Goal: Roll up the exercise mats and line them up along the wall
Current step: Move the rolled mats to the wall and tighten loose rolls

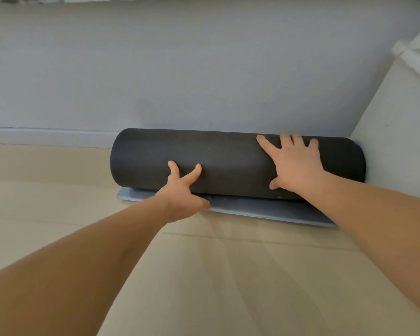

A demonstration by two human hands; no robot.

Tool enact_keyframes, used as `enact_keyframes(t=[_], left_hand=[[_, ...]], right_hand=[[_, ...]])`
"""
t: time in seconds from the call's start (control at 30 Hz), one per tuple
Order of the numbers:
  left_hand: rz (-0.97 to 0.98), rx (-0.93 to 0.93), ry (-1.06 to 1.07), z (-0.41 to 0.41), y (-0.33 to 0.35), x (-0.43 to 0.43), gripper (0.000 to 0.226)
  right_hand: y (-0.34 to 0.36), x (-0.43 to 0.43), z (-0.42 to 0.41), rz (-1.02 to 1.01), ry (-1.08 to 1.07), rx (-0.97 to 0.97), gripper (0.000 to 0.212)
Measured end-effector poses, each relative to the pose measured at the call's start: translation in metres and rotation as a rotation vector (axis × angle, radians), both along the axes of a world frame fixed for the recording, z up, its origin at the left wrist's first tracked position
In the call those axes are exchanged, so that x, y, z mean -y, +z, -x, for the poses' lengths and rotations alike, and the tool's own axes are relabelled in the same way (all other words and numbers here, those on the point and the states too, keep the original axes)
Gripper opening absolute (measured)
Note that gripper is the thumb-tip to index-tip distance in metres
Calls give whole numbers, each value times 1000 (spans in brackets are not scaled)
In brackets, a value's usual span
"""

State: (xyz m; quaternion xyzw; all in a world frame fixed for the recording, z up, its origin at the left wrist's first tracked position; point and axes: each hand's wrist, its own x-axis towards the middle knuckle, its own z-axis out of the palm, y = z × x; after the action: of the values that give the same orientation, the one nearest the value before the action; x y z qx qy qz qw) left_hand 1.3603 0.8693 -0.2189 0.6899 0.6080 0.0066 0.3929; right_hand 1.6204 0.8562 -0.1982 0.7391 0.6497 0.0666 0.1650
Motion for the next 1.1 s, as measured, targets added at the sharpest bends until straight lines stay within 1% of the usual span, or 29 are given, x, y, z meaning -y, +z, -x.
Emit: enact_keyframes(t=[0.07, 0.17, 0.37, 0.57, 0.73, 0.83, 0.9, 0.97, 1.0, 1.03, 1.1], left_hand=[[1, -4, 16, -1, 1, -5, 93], [-20, -70, -6, -7, 2, -5, 93], [-31, -109, -44, -8, 1, -10, 97], [15, -101, -43, -12, 3, -25, 96], [99, -190, -69, -11, 10, -30, 97], [91, -222, -75, -11, 11, -21, 95], [96, -214, -90, -4, 7, -8, 98], [105, -190, -119, 6, -1, 8, 103], [71, -198, -140, 11, -7, 17, 105], [0, -217, -160, 15, -14, 24, 105], [-230, -287, -198, 16, -21, 29, 101]], right_hand=[[2, 2, 6, 23, -26, -38, 141], [-9, 11, 17, -3, 1, -85, 138], [-35, 4, 13, -109, 15, -39, 133], [-30, -20, -1, -97, 52, -18, 128], [-36, -12, 4, -79, 7, -47, 127], [-34, -3, 14, -68, -35, -86, 126], [-40, 11, 21, -81, -45, -90, 119], [-46, 29, 28, -123, -39, -90, 104], [-49, 38, 31, -163, -34, -96, 95], [-51, 45, 33, -204, -30, -107, 86], [-51, 52, 35, -240, -24, -115, 75]])
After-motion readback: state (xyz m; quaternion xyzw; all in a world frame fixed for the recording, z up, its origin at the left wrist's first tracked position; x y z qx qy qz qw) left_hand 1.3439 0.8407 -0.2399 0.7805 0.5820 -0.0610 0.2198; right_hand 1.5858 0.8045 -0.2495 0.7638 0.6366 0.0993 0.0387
